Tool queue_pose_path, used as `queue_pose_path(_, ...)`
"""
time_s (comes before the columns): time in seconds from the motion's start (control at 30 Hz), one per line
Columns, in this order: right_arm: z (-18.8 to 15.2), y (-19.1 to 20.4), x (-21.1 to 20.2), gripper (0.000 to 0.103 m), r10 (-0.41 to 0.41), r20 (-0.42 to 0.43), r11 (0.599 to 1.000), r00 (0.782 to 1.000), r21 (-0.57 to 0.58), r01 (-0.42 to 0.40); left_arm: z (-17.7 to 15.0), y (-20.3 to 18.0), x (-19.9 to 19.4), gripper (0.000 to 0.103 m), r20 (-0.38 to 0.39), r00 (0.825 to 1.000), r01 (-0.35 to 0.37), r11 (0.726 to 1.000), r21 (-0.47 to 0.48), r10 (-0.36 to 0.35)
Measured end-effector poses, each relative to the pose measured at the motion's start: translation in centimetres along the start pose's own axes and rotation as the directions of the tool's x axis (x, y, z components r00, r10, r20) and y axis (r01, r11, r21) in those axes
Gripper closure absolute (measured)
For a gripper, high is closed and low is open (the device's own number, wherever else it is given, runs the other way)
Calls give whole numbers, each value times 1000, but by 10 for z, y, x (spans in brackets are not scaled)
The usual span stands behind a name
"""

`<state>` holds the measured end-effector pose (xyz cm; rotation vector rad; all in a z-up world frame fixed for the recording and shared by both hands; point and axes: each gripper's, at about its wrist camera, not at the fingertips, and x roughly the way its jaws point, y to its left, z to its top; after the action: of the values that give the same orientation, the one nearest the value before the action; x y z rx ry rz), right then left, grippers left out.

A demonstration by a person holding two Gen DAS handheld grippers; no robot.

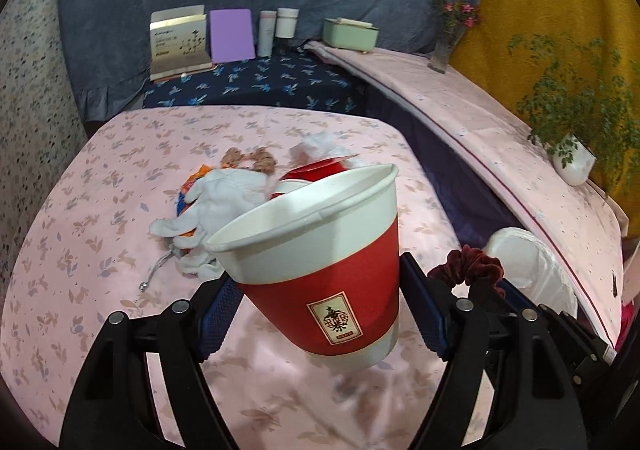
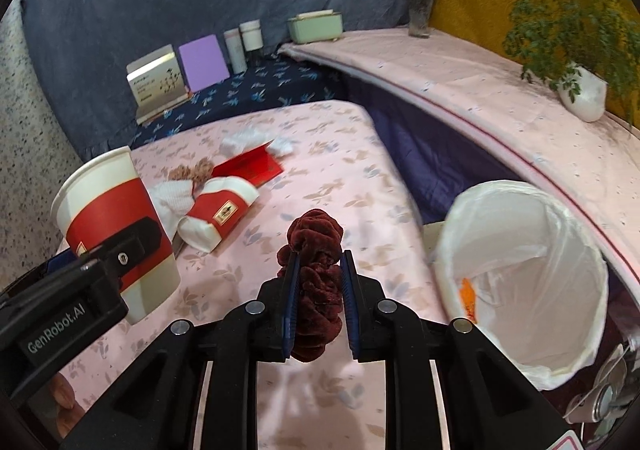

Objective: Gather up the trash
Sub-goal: 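Grasp the scrunchie with the right tool while the left tool grasps a red cup, then carry the scrunchie and red cup over the bin and release both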

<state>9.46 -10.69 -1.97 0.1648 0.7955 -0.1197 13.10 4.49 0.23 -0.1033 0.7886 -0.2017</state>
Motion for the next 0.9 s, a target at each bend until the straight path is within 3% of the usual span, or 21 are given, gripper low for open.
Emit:
queue_pose_path(0.43,-7,-90,-46,85,-101,64,986,993,136,92,-11,-85,-16,30,9,997,80,987,137,-82)
queue_pose_path(0.9,-24,-182,-58,85,-195,50,938,979,300,172,-30,-172,2,30,-59,985,173,940,295,-163)
